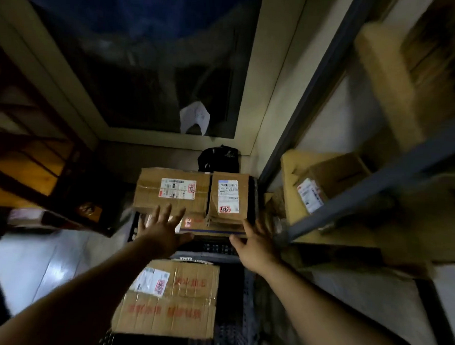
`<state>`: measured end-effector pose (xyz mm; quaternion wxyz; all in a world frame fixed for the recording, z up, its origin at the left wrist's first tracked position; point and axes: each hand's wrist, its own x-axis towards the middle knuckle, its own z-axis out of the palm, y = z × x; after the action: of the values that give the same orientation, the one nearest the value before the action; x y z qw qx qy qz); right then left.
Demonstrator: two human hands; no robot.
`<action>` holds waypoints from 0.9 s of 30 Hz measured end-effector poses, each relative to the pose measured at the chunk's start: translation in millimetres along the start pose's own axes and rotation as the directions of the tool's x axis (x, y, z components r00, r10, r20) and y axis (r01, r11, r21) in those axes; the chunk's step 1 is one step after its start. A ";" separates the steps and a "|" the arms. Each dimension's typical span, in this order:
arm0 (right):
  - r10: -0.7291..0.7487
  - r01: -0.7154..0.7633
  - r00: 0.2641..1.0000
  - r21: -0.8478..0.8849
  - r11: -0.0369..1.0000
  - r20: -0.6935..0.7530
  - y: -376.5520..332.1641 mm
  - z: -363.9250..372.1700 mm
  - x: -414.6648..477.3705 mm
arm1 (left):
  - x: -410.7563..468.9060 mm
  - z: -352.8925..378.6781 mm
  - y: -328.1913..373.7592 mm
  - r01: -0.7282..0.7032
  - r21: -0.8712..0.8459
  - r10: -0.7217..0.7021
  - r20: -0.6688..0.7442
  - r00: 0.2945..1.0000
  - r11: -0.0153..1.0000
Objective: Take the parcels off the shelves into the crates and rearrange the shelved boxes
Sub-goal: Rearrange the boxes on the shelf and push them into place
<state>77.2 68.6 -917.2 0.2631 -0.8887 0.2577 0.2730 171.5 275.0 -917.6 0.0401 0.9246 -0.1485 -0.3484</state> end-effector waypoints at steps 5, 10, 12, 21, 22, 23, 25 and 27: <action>-0.069 0.071 0.997 0.083 0.994 -0.021 -8.1 -46.2 -94.9 | -113.0 -28.4 15.8 0.069 -0.067 -0.073 -0.045 0.996 0.995; -0.147 0.151 0.988 0.130 0.980 -0.040 -10.4 -72.0 -187.7 | -205.0 -45.2 32.3 0.093 -0.160 -0.118 -0.157 0.980 0.983; -0.163 0.175 0.983 0.160 0.971 -0.088 -11.6 -79.9 -220.1 | -238.9 -47.3 37.0 0.071 -0.187 -0.107 -0.190 0.976 0.980; -0.145 0.179 0.953 0.111 0.978 -0.265 -3.6 -82.3 -356.1 | -361.3 -46.9 55.0 -0.129 -0.181 0.075 -0.278 0.958 0.975; -0.147 0.181 0.949 0.103 0.978 -0.278 -1.0 -82.5 -370.7 | -373.9 -46.8 56.9 -0.151 -0.167 0.098 -0.285 0.954 0.974; -0.137 0.172 0.949 0.102 0.980 -0.284 1.1 -82.6 -380.9 | -382.4 -47.1 58.8 -0.161 -0.164 0.110 -0.283 0.953 0.973; -0.109 0.150 0.948 0.116 0.982 -0.300 8.4 -84.4 -410.3 | -406.7 -49.4 65.7 -0.192 -0.149 0.143 -0.290 0.946 0.970; -0.107 0.155 0.940 0.125 0.980 -0.324 18.2 -91.2 -438.2 | -430.6 -53.8 76.9 -0.234 -0.124 0.185 -0.317 0.930 0.964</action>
<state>-216.6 137.5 -586.1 0.3017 -0.9139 0.2564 0.0891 -119.2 330.4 -591.1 0.1731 0.9397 -0.2102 -0.2071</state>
